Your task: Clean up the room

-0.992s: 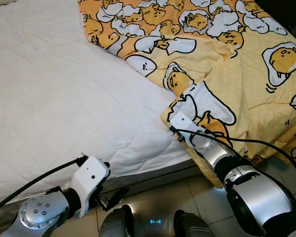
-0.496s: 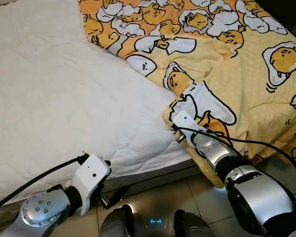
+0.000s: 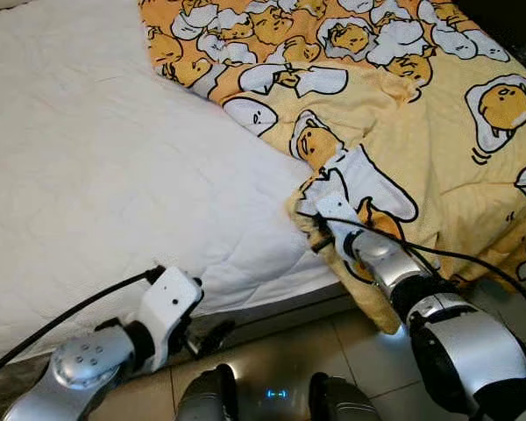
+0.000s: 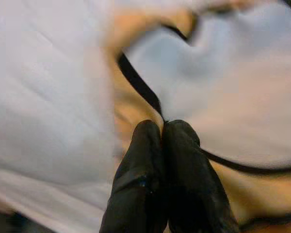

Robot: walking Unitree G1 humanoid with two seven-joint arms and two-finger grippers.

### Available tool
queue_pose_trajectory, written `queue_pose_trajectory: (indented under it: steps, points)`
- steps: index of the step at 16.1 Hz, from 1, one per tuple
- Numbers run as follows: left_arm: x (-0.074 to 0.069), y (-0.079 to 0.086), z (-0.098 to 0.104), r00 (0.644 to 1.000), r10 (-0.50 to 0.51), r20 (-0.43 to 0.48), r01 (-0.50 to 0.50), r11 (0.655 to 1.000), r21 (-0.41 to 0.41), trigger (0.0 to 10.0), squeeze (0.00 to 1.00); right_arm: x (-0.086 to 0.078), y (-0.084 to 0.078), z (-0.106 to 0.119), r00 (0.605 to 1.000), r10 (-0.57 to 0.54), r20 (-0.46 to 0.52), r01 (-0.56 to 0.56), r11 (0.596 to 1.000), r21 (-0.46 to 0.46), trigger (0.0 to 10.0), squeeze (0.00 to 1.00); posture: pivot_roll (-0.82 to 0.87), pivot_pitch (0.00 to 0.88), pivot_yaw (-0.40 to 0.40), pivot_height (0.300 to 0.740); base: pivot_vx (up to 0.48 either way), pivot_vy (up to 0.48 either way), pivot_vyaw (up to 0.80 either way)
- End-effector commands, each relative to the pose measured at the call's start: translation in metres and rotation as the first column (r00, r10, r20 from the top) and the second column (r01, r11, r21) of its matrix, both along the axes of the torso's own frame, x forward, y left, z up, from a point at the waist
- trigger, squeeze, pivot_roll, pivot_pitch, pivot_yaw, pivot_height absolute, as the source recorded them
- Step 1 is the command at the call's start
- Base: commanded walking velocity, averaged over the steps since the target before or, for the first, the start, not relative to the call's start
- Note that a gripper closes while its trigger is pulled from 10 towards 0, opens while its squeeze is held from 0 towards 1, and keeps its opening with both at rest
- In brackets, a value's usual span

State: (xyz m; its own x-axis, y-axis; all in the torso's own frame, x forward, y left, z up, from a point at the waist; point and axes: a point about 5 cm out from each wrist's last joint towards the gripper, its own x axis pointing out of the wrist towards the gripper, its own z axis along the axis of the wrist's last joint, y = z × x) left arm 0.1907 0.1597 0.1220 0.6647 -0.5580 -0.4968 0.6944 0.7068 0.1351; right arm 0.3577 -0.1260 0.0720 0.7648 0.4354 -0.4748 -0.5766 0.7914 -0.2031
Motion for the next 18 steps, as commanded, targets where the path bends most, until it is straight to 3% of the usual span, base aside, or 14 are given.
queue_pose_trajectory:
  steps: [1,2,3,4,6,7,8,10,12,15,18]
  points:
    - [-0.001,-0.001,-0.004,1.0,-0.001,-0.011,0.001,1.0,0.005,10.0,0.26,-0.004,0.006,-0.001,0.998,0.058,-0.014,-0.056,0.994,0.095,0.0,0.0,0.05,0.187,0.037,0.74,0.0,0.0,0.0]
    - [0.001,-0.001,-0.003,1.0,0.002,-0.004,-0.002,1.0,0.003,10.0,0.27,-0.012,0.013,-0.002,0.978,0.204,-0.042,-0.192,0.961,0.197,0.0,0.0,0.05,0.181,0.035,0.74,0.0,0.0,0.0]
    - [0.003,-0.001,-0.004,1.0,0.007,0.003,-0.007,1.0,0.001,10.0,0.27,-0.031,0.018,-0.006,0.898,0.434,-0.065,-0.401,0.872,0.281,0.0,0.0,0.04,0.173,0.028,0.74,0.0,0.0,0.0]
    - [0.003,-0.001,-0.004,1.0,0.008,0.005,-0.008,1.0,0.001,10.0,0.27,-0.038,0.02,-0.007,0.865,0.497,-0.071,-0.456,0.837,0.303,0.0,0.0,0.04,0.17,0.026,0.74,0.0,0.0,0.0]
    - [0.004,0.0,-0.004,1.0,0.018,0.012,-0.018,1.0,0.0,10.0,0.27,-0.077,0.019,-0.011,0.714,0.693,-0.103,-0.617,0.691,0.376,0.0,0.0,0.04,0.163,0.023,0.74,0.0,0.0,0.0]
    - [0.004,0.0,-0.005,1.0,0.019,0.013,-0.019,1.0,0.0,10.0,0.26,-0.08,0.017,-0.016,0.727,0.677,-0.113,-0.614,0.715,0.335,0.0,0.0,0.04,0.163,0.023,0.74,0.0,0.0,0.0]
    - [0.004,-0.001,-0.005,1.0,0.018,0.012,-0.018,1.0,-0.002,10.0,0.27,-0.068,0.01,-0.027,0.839,0.534,-0.103,-0.507,0.836,0.208,9.5,0.0,0.03,0.159,0.026,0.74,0.0,0.0,0.0]
    - [0.003,-0.002,-0.007,1.0,0.012,0.007,-0.012,1.0,-0.002,10.0,0.26,-0.053,0.003,-0.03,0.931,0.356,-0.08,-0.349,0.932,0.095,10.0,0.0,0.03,0.164,0.037,0.74,0.0,0.0,0.0]
    - [0.003,-0.004,-0.009,1.0,-0.007,-0.003,0.007,1.0,-0.006,10.0,0.26,-0.043,0.001,-0.026,0.968,0.246,-0.049,-0.247,0.969,-0.012,10.0,1.0,0.01,0.162,0.056,0.74,0.0,0.0,0.0]
    - [0.007,-0.005,-0.009,1.0,-0.025,0.002,0.025,1.0,0.004,10.0,0.26,-0.027,0.007,-0.024,0.996,0.085,0.023,-0.082,0.991,-0.108,10.0,1.0,0.02,0.169,0.059,0.74,0.0,0.0,0.0]
    - [0.006,-0.005,-0.01,1.0,-0.022,-0.001,0.022,1.0,0.009,10.0,0.27,-0.014,0.019,-0.015,0.99,0.065,0.124,-0.033,0.968,-0.247,10.0,1.0,0.03,0.178,0.057,0.74,0.0,0.0,0.0]
